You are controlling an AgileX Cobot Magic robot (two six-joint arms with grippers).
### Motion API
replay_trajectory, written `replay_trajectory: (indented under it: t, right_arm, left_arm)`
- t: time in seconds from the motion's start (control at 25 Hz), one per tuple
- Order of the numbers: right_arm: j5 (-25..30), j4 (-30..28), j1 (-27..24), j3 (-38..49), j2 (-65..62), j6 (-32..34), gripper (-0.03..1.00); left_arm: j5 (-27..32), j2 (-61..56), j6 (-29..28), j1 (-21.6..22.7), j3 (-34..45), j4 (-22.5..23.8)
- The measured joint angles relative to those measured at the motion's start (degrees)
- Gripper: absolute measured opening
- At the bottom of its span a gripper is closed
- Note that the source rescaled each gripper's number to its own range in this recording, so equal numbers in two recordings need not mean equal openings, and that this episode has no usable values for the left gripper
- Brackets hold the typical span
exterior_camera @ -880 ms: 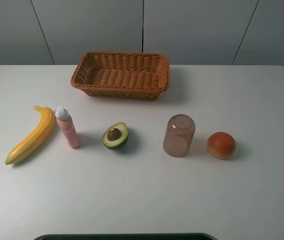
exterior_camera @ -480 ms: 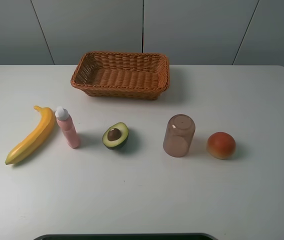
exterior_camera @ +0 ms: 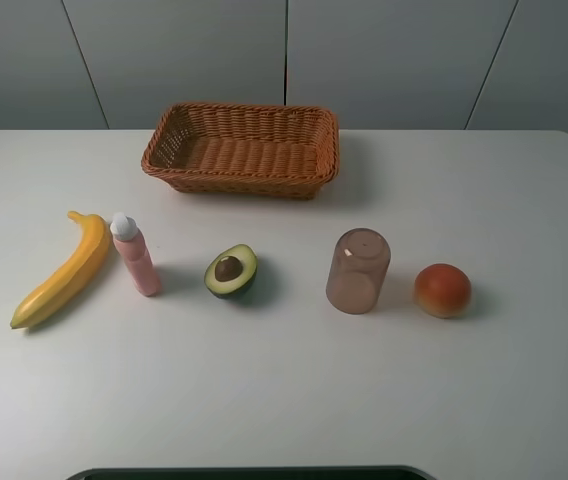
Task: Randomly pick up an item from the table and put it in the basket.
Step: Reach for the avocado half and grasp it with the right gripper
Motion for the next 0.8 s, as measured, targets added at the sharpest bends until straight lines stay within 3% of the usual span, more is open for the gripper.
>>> replay_trajectory:
  t: [0.36, 0.64, 0.8]
  right_arm:
    - [-0.12, 0.60, 0.00, -22.37, 28.19, -5.92, 1.00]
    - [0.11, 12.44, 0.12, -38.24, 49.61, -14.11, 1.00]
    - [-0.52, 14.31, 6.31, -41.87, 58.84, -14.94, 1.00]
  left_arm:
    - [0.00, 0.00, 0.00, 0.00, 0.00, 0.00]
    - [0.00, 0.00, 0.00, 0.00, 0.00, 0.00]
    - [0.00, 0.00, 0.00, 0.00, 0.00, 0.00]
